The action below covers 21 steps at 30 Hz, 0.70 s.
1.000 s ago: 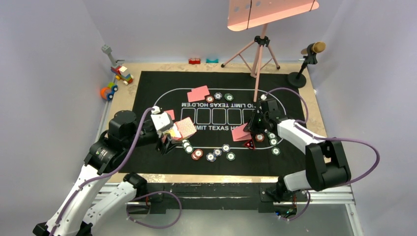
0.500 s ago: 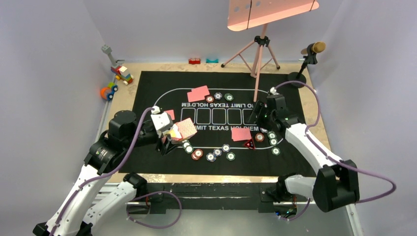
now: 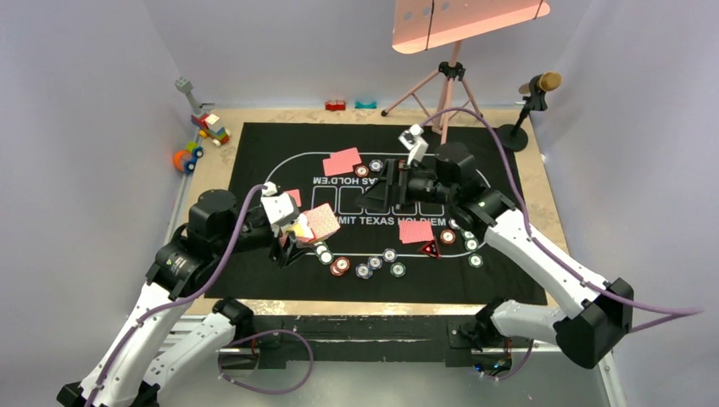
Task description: Distribute texas hold em gaming equipment
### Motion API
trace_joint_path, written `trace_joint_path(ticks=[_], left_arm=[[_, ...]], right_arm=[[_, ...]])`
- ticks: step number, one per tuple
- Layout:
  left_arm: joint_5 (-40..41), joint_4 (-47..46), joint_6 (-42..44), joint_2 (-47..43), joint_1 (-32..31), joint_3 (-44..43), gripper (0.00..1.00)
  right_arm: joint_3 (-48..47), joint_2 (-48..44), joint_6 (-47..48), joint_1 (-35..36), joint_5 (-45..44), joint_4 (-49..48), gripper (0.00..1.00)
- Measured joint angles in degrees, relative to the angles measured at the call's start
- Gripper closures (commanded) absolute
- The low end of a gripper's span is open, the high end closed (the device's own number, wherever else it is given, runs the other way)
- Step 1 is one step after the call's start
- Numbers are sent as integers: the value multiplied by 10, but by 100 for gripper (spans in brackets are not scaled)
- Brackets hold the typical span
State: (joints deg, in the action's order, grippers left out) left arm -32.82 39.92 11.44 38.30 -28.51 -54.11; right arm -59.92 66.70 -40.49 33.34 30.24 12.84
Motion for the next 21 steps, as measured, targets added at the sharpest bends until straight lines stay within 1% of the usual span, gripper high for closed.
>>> trace_joint_path(ticks=[4,8,13,19,21], left_arm=[[0,0,0,0,0,0,84],[0,0,0,0,0,0,84],[0,0,0,0,0,0,84],[0,0,0,0,0,0,84],[0,0,0,0,0,0,84]], right_arm=[[-33,39,-25,57,39,-41,4],[-66,85,-38,94,55,-64,4],[-97,141,-49,123,70,-74,3],[-100,184,-65,143,90,-91,2],[-99,191,-75,146,100,-106,5]])
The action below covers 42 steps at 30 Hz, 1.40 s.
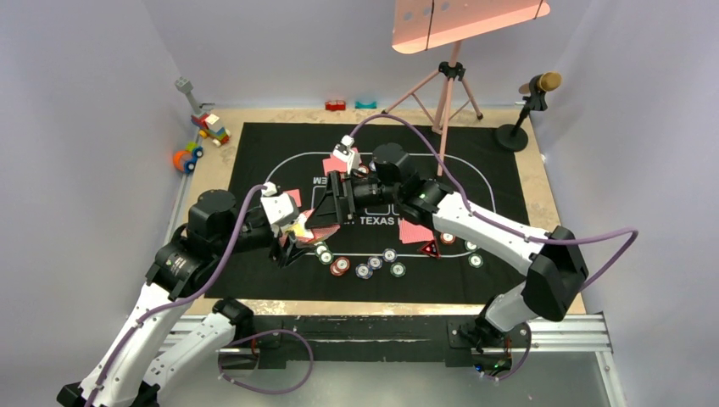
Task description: Distribute texas hold em gaming equipment
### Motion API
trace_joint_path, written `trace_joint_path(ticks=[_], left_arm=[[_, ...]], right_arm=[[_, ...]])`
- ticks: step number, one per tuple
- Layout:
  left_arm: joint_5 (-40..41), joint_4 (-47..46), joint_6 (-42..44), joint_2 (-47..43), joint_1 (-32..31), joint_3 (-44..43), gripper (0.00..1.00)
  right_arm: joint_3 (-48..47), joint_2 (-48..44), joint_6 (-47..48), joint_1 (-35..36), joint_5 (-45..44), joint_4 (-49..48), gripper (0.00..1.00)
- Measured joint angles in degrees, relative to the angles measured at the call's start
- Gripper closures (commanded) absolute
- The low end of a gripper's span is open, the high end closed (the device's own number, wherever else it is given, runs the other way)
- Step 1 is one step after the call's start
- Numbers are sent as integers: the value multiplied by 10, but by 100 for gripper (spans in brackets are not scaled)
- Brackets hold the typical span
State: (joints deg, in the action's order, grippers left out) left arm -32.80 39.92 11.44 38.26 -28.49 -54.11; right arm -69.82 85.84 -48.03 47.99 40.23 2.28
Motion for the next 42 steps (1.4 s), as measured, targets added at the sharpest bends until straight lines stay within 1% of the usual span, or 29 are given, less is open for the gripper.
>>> trace_joint_path(ticks=[3,5,8,9,11,17,25,31,42], left_arm=[[0,0,0,0,0,0,84],[0,0,0,-1,0,0,84],[0,0,0,-3,0,0,84],[0,0,-1,-3,1,0,84],[0,1,-2,-4,2,0,84],[0,4,-4,-4,3,0,84],[0,3,-5,-13,3,0,84],[-1,1,-8,-16,4,0,84],[-1,4,-14,-15,7,0,84]], right_arm=[[8,1,-14,1,12,-28,12],[13,1,-22,1,17,-40,20],[20,1,-30,1,24,-48,35],[23,1,-33,1,27,-50,38],[26,1,-40,1,30,-56,43],[30,-5,-50,-2,30,-67,52],[33,-32,-50,-25,28,-60,59],[33,-37,-44,-34,25,-51,60],[33,-65,-6,-75,7,19,60]])
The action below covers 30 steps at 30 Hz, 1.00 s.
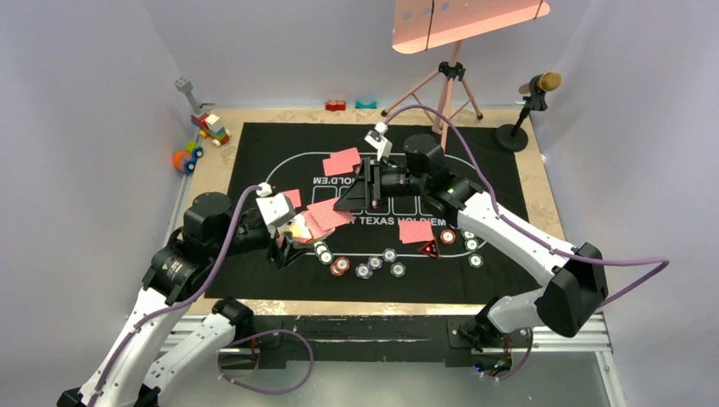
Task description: Distribute texas hold em gaming equipment
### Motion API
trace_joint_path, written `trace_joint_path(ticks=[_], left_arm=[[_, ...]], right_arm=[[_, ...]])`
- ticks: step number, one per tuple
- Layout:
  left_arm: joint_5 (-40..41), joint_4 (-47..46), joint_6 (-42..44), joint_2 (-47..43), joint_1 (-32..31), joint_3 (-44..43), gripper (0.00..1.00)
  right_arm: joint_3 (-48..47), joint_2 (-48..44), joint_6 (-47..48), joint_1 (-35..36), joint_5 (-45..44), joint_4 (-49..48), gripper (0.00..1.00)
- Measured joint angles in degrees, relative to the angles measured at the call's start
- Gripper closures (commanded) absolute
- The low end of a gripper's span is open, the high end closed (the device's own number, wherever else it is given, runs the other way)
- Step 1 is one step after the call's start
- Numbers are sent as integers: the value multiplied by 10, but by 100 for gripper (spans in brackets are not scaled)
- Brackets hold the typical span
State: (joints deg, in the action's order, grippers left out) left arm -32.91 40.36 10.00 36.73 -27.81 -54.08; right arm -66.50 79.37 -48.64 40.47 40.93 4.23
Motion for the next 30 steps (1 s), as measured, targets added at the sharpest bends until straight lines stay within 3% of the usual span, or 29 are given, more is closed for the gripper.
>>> trace_joint_path(ticks=[4,12,21,30], left_arm=[[-2,-5,0,-1,0,0,84],[-3,-5,0,-1,0,0,84],[-3,-5,0,-3,1,1,84],[-3,-4,0,-10,1,6,84]], right_arm=[[0,-9,10,-8,-9,21,61],[0,-21,12,-22,-8,28,74],[7,-64,-40,-77,38,-21,100],[8,-68,-83,-122,82,-64,100]])
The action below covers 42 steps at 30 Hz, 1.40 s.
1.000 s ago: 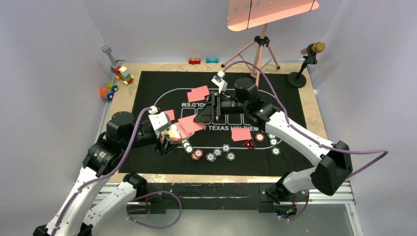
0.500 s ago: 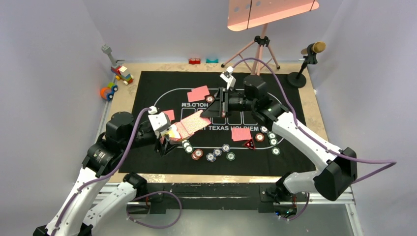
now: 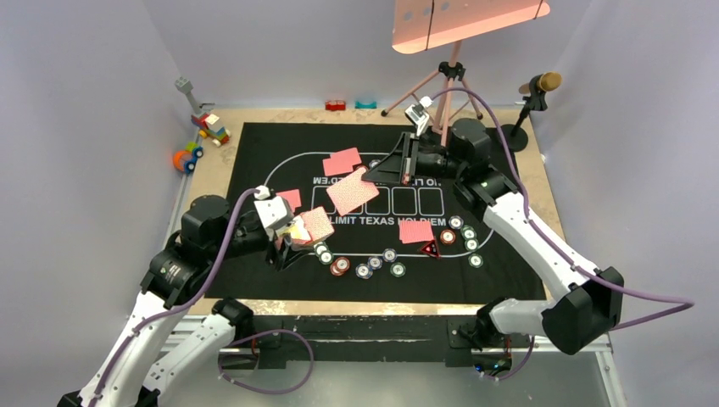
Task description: Distribute texas hold em gaming equipment
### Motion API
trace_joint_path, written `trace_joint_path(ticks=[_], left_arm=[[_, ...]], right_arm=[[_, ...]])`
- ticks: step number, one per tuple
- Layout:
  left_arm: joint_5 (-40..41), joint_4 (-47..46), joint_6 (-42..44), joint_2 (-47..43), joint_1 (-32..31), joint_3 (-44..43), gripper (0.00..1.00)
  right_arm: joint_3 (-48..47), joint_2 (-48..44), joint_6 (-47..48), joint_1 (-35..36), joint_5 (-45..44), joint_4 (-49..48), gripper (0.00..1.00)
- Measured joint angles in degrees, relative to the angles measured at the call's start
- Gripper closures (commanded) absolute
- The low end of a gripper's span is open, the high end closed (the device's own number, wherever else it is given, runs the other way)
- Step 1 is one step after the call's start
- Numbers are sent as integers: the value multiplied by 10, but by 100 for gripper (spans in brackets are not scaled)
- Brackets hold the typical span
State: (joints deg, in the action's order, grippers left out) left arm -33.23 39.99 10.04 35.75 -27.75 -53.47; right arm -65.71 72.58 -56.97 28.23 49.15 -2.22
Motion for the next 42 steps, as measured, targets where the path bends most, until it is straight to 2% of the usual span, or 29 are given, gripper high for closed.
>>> trace_joint_path(ticks=[4,7,11,17,23,30,35,42], left_arm=[[0,2,0,-7,0,3,84],[0,9,0,-12,0,4,84],[0,19,0,-14,0,3,85],[0,33,1,-14,0,3,85],[-8,45,-1,-21,0,2,84],[-23,50,-8,-19,0,-18,84],[-26,49,-11,-19,0,-20,85],[-33,56,-11,-19,0,-26,85]], right_arm=[[-40,17,38,-17,-14,54,100],[-122,53,118,-18,-75,140,100],[-191,94,230,6,-207,210,100],[-233,183,370,118,-457,254,100],[-225,286,509,207,-679,219,100],[-175,342,621,236,-829,107,100],[-174,417,686,260,-900,29,100],[-174,482,705,279,-916,1,100]])
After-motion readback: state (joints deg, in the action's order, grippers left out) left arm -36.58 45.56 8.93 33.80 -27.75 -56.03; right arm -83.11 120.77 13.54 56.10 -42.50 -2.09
